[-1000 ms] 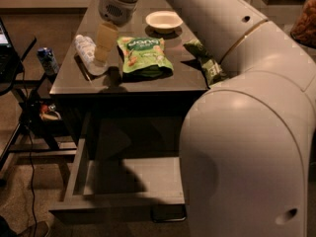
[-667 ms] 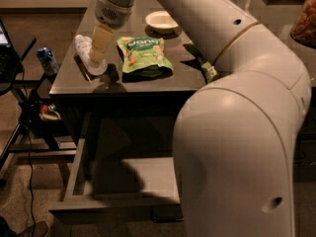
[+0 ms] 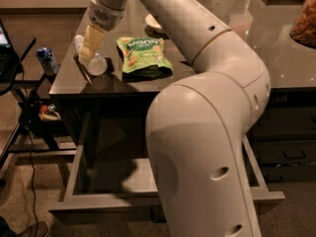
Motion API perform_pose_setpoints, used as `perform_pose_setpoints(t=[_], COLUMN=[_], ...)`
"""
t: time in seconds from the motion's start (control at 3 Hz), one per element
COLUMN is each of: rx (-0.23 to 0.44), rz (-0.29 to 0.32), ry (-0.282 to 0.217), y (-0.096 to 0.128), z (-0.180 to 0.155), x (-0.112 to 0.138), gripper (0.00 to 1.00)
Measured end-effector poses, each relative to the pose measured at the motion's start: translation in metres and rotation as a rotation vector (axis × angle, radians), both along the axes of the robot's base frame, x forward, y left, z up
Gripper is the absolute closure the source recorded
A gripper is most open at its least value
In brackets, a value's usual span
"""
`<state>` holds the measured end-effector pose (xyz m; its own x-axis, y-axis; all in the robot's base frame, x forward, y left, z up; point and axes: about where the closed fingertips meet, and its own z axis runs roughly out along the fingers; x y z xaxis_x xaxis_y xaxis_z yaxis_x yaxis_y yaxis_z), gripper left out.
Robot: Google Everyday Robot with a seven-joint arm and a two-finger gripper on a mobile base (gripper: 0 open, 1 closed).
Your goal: Place blue plastic bottle into top drawer
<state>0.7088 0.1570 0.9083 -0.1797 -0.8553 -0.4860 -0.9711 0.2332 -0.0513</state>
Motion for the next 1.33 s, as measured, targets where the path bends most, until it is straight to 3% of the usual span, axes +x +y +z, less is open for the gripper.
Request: perform_pose_setpoints(t=[1.33], rx=[0.06], rz=[-0.085], ry=[0.096], y=[0.031], z=[-0.013], x=[0.027], gripper=[0.0])
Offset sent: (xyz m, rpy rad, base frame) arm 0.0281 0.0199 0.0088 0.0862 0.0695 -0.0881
